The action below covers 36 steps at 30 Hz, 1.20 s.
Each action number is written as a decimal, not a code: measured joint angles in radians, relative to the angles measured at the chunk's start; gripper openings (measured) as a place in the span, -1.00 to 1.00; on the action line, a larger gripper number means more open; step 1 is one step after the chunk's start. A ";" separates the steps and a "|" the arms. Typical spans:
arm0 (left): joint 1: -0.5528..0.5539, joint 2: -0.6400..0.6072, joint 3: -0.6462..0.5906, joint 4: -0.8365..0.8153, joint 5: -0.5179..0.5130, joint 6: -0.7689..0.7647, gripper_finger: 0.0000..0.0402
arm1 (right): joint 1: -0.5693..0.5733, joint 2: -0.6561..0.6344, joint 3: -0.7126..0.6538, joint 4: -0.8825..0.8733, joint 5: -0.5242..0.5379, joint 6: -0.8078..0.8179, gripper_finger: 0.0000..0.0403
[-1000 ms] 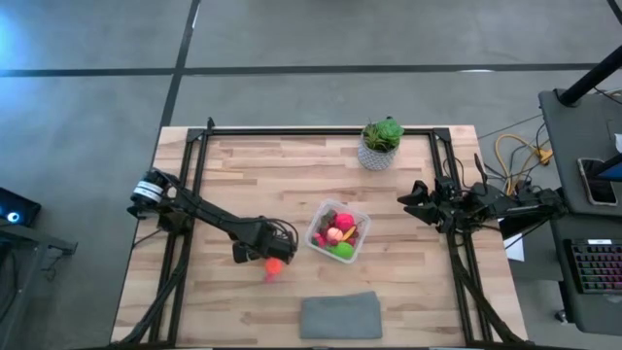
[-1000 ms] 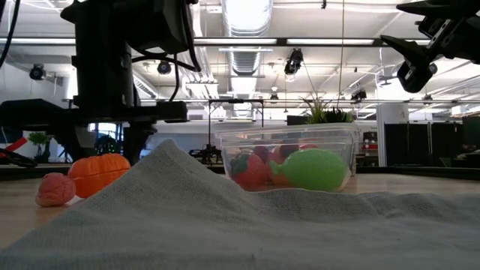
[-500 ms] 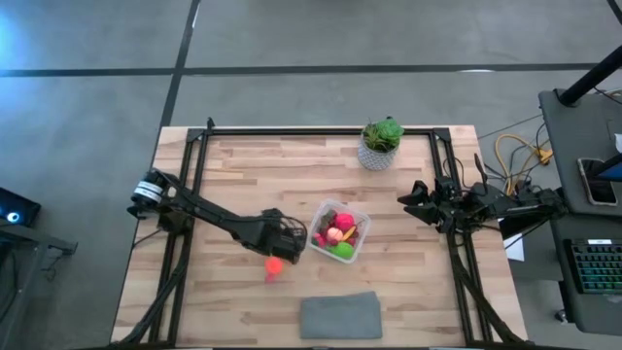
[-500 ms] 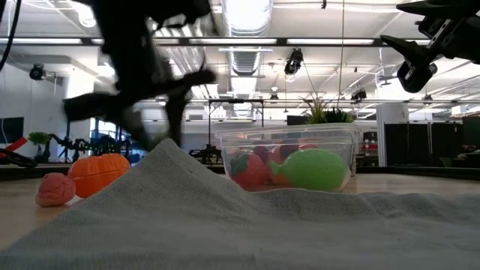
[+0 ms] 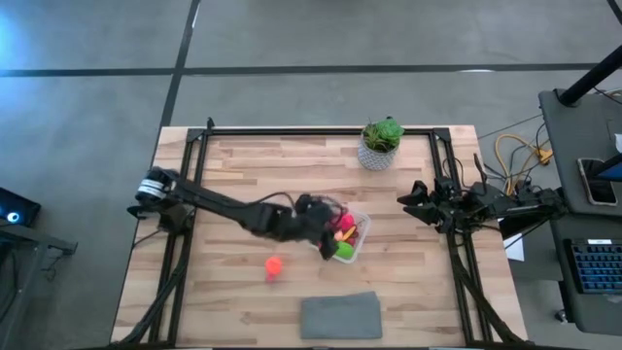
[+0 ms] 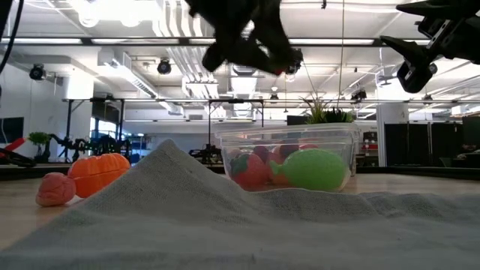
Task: Pick and placing Produce into tupperware
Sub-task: Put the red strawberry into the transparent container, then put the orange pumpkin into the transparent container
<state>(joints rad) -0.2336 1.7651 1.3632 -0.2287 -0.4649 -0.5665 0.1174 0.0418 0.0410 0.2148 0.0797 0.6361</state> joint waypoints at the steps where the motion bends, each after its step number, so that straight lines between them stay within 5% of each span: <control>1: 0.015 0.002 -0.001 -0.008 0.014 0.001 -0.27 | 0.000 0.002 0.000 0.000 0.000 0.000 0.02; 12: 0.127 0.001 0.000 -0.082 0.213 -0.270 -0.27 | 0.000 0.006 0.000 -0.001 0.000 0.000 0.02; 18: 0.129 0.006 -0.002 -0.073 0.226 -0.393 -0.19 | 0.000 0.006 0.000 -0.001 0.000 0.000 0.02; 29: 0.128 0.002 -0.009 -0.079 0.231 -0.380 0.45 | 0.000 0.006 0.000 0.000 0.000 0.000 0.02; 36: 0.038 -0.038 -0.009 -0.320 0.472 -0.161 0.49 | 0.000 0.006 0.000 0.000 0.000 0.000 0.02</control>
<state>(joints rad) -0.1959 1.7274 1.3540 -0.5488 0.0074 -0.7273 0.1175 0.0475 0.0410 0.2144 0.0795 0.6361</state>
